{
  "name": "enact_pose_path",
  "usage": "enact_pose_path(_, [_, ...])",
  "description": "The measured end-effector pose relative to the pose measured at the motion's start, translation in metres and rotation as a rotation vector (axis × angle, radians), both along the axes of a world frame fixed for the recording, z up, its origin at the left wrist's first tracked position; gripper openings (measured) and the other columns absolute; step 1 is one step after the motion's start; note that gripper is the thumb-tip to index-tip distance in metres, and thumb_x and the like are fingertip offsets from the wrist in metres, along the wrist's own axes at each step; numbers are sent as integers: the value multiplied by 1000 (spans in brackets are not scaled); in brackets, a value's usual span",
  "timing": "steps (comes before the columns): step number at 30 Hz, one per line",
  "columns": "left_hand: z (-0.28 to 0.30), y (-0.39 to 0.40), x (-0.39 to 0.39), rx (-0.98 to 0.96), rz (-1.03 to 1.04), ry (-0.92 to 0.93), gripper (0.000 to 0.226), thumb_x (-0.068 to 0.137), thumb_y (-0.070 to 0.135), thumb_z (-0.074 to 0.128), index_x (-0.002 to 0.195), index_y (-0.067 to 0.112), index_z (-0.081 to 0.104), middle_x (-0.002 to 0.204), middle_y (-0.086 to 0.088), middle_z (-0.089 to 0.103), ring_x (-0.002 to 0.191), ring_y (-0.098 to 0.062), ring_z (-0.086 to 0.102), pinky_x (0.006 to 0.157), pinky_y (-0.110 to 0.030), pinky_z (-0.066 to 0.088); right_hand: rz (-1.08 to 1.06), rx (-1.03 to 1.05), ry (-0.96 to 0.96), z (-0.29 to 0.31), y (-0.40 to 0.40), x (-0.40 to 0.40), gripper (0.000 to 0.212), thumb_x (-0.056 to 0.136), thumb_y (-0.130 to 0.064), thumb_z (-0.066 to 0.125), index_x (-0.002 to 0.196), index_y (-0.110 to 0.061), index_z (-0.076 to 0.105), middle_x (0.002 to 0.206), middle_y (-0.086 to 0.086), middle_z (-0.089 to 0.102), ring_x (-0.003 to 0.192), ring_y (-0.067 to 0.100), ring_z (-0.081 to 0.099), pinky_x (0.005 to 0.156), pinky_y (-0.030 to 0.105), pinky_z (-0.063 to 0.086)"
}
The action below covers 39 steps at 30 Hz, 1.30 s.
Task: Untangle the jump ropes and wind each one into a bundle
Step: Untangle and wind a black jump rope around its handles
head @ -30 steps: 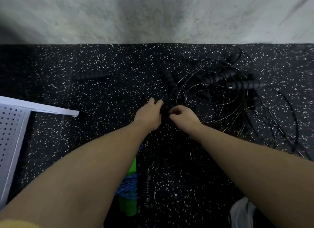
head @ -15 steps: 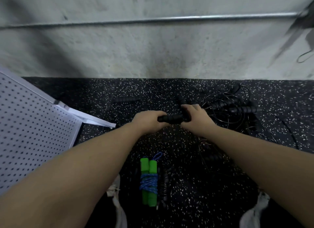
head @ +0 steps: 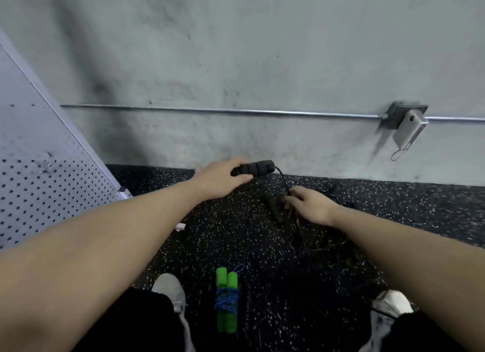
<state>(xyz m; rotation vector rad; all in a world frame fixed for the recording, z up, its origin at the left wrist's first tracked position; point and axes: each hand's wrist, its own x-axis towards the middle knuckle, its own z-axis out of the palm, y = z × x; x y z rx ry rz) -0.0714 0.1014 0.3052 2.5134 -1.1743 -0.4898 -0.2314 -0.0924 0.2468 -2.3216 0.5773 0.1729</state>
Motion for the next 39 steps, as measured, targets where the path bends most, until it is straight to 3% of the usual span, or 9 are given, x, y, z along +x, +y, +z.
enact_pose_path(6, [33,-18,-32,-159,53,223,30,105,47,48,126,27,43,96,-1,61,81,-16,57,71,-34,43,-105,14,-195,61,-12,-22,26,107,-24,42,100,-14,64,76,4,70,49,2,54,52,16,42])
enact_pose_path(11, [41,-42,-52,-339,169,453,39,92,19,66,123,18,41,94,-8,62,75,-20,60,74,-36,48,-141,7,-295,119,-27,-33,25,107,-23,42,109,-15,66,66,5,58,54,14,58,60,30,51])
enact_pose_path(15, [43,-63,-73,-493,203,608,29,88,18,77,110,18,59,81,-4,62,61,-18,57,61,-30,48,-176,61,-412,157,-26,-36,24,107,-20,43,109,-11,65,67,8,48,56,21,53,58,34,49])
enact_pose_path(21, [30,-98,-104,-542,109,948,16,91,18,75,105,21,68,100,0,71,98,-19,69,96,-37,53,-270,230,-491,174,-35,-39,24,105,-20,43,106,-16,67,64,0,53,56,17,56,62,34,55])
enact_pose_path(25, [24,-118,-116,-582,95,924,15,91,13,75,102,14,67,101,-8,74,84,-16,75,78,-24,58,-332,367,-544,162,-42,-40,22,106,-23,45,105,-18,67,68,0,58,57,15,60,58,32,57])
enact_pose_path(29, [17,-131,-115,-602,95,758,8,92,19,75,94,14,69,92,-7,79,77,-21,74,81,-33,61,-476,532,-602,141,-60,-41,23,104,-30,48,107,-20,69,77,0,65,68,17,62,62,31,58])
enact_pose_path(34, [15,-143,-104,-749,289,896,13,90,21,78,93,14,69,89,-10,78,71,-27,73,74,-40,63,-337,659,-281,107,-79,-42,40,104,-31,24,122,-23,59,114,6,71,103,22,66,97,45,49])
enact_pose_path(36, [20,-146,-90,-829,396,978,12,90,17,76,96,14,66,85,-8,77,67,-30,72,71,-41,63,-78,415,-41,94,-83,-46,37,104,-29,27,122,-24,59,119,0,71,111,19,65,100,42,48])
enact_pose_path(39, [34,-144,-67,-980,451,1074,14,92,10,70,101,8,59,74,-4,73,55,-25,65,71,-42,60,269,2,215,77,-83,-49,23,106,-31,43,126,-25,51,111,-9,64,91,-2,58,83,21,46])
